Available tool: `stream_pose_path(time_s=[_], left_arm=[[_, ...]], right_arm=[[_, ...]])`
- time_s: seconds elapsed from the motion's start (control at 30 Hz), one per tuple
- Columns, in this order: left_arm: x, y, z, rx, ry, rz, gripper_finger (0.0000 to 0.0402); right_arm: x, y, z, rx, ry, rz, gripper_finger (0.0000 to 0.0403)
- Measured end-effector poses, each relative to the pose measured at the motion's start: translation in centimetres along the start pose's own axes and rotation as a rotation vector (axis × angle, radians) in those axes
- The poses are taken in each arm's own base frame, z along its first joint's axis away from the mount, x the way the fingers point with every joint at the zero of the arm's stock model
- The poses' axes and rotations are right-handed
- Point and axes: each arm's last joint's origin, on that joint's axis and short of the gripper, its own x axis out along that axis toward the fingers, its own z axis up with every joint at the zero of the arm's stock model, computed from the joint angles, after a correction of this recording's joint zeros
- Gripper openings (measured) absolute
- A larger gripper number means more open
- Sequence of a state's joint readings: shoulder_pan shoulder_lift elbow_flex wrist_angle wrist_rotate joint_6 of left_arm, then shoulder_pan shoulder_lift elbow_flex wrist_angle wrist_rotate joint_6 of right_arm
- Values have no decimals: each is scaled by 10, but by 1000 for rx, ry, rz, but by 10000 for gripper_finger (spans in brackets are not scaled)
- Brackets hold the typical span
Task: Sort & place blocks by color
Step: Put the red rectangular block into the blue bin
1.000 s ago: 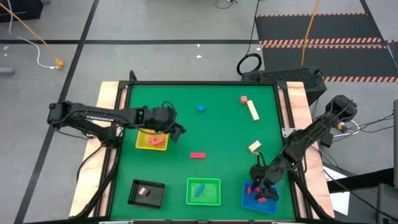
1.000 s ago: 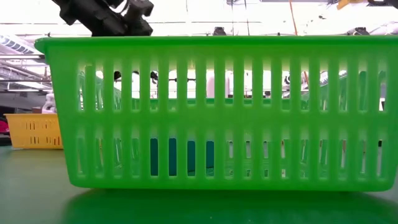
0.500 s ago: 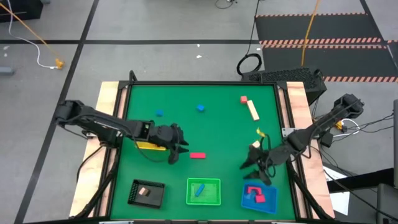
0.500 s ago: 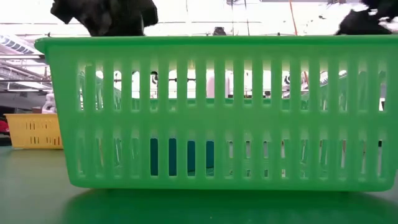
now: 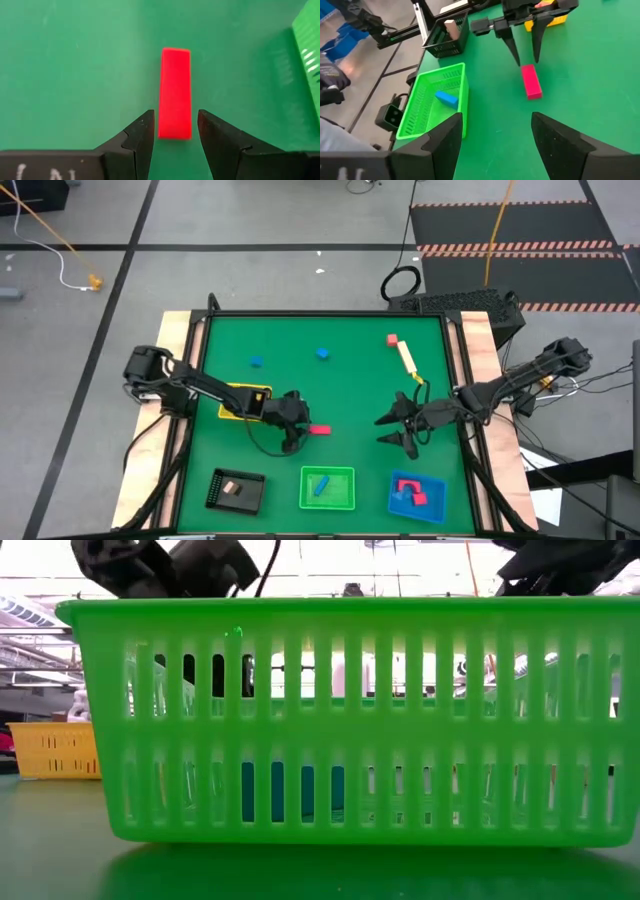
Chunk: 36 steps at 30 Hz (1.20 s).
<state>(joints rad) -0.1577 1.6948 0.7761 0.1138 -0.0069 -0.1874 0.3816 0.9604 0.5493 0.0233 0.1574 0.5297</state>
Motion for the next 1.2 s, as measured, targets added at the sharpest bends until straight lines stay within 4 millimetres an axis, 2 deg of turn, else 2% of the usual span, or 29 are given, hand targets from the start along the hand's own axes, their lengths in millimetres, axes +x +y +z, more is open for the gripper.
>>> stream_pose_path(time_s=[0.23,0.5,0.67,0.83,1.2], left_arm=[[5,-1,0,-38,-22,-6,169],[5,-1,0,-37,-19,-8,239],[5,-2,0,56,-23,-6,270],[5,-1,0,108,-21,23,274],[5,0,0,106,-22,34,274]], right_arm=[[0,-4,0,4,14,-22,226],[1,-12,-1,14,38,-74,226],[2,-17,2,27,29,-96,226],[2,-21,4,-15,23,-114,226],[2,-27,7,-24,13,-143,226]])
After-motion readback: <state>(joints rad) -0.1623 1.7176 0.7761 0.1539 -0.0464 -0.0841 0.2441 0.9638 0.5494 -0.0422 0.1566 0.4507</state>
